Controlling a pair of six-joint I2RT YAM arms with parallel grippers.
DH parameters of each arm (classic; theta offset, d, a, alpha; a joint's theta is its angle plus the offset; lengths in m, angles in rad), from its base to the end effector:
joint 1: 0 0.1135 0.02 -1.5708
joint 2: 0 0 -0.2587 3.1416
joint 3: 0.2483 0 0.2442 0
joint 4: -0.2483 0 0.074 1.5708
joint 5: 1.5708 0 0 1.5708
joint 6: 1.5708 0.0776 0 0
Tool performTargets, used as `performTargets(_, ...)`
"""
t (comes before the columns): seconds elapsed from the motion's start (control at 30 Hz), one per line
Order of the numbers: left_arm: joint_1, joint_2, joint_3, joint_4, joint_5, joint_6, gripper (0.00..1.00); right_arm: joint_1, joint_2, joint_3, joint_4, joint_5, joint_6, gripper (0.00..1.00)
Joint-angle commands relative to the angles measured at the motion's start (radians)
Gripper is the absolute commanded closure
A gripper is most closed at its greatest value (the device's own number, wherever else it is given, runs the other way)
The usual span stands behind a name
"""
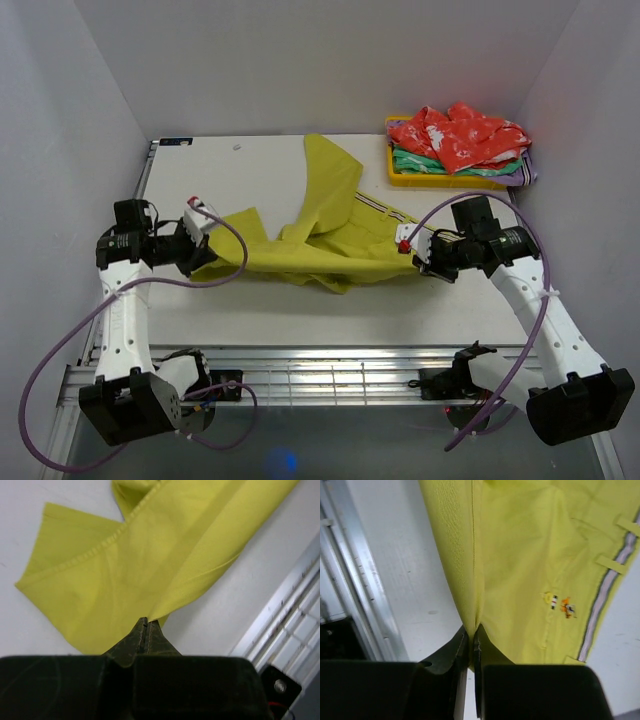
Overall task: Fold and stack the trousers
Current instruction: Flatten the trousers out
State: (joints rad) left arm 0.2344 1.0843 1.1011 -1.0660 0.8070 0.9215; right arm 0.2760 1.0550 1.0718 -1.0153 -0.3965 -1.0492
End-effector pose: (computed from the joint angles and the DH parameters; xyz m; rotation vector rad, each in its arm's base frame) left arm 0.2059 -0.0084 0.2955 0.9956 2.0248 -0.4748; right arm 0.1909 0.0852 0.2801 -1.6299 1.8522 0.1850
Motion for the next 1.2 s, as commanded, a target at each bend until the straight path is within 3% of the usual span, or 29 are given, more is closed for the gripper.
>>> performTargets(0.0, 0.040, -0.075, -0.076, -0.226, -0.201, 0.409, 1.00, 0.011, -0.027, -0.061, -0.172, 0.036, -0.123, 0.92)
performTargets(0.03, 0.040, -0.081, -0.102, -0.251, -0.222, 0.436, 0.96, 0.021, -0.023, -0.073, -0.184, 0.032, -0.130, 0.87)
performTargets(0.1, 0.040, -0.087, -0.110, -0.293, -0.280, 0.485, 0.68, 0.049, -0.009, -0.062, -0.232, 0.015, -0.132, 0.70)
performTargets(0.13, 0.040, -0.092, -0.092, -0.295, -0.290, 0.485, 0.60, 0.052, 0.011, -0.024, -0.249, 0.010, -0.127, 0.54)
performTargets(0.2, 0.040, -0.084, -0.040, -0.290, -0.269, 0.468, 0.44, 0.051, 0.028, 0.028, -0.250, 0.031, -0.098, 0.43)
performTargets(0.23, 0.042, -0.060, 0.042, -0.290, -0.244, 0.441, 0.41, 0.034, 0.039, 0.083, -0.240, 0.042, -0.089, 0.33)
performTargets(0.3, 0.040, -0.014, 0.145, -0.292, -0.183, 0.390, 0.35, -0.003, 0.043, 0.132, -0.208, 0.022, -0.092, 0.32)
performTargets(0.37, 0.040, 0.078, 0.304, -0.292, -0.082, 0.291, 0.20, -0.047, 0.053, 0.183, -0.180, -0.001, -0.071, 0.21)
performTargets(0.43, 0.028, 0.149, 0.393, -0.249, 0.004, 0.196, 0.02, -0.067, 0.094, 0.189, -0.073, 0.019, 0.004, 0.21)
performTargets(0.47, 0.010, 0.216, 0.449, -0.206, 0.007, 0.028, 0.02, -0.080, 0.115, 0.189, -0.034, 0.036, 0.044, 0.22)
performTargets(0.53, -0.114, 0.276, 0.474, -0.033, -0.049, -0.152, 0.02, -0.096, 0.216, 0.192, 0.079, 0.041, 0.165, 0.26)
performTargets(0.57, -0.166, 0.298, 0.473, 0.101, -0.157, -0.294, 0.02, -0.098, 0.255, 0.200, 0.111, 0.044, 0.211, 0.27)
performTargets(0.6, -0.296, 0.322, 0.442, 0.176, -0.220, -0.362, 0.02, -0.098, 0.334, 0.221, 0.145, 0.045, 0.304, 0.27)
performTargets(0.7, -0.490, 0.430, 0.427, 0.368, -0.438, -0.542, 0.02, -0.098, 0.491, 0.290, 0.266, 0.085, 0.456, 0.28)
performTargets(0.8, -0.550, 0.617, 0.535, 0.402, -0.471, -0.706, 0.02, -0.103, 0.626, 0.336, 0.365, 0.128, 0.511, 0.28)
performTargets(1.03, -0.606, 0.819, 0.585, 0.584, -0.376, -0.993, 0.02, -0.132, 0.835, 0.430, 0.507, 0.131, 0.598, 0.27)
performTargets(1.17, -0.681, 0.900, 0.576, 0.673, -0.385, -1.023, 0.02, -0.135, 0.904, 0.416, 0.580, 0.145, 0.598, 0.25)
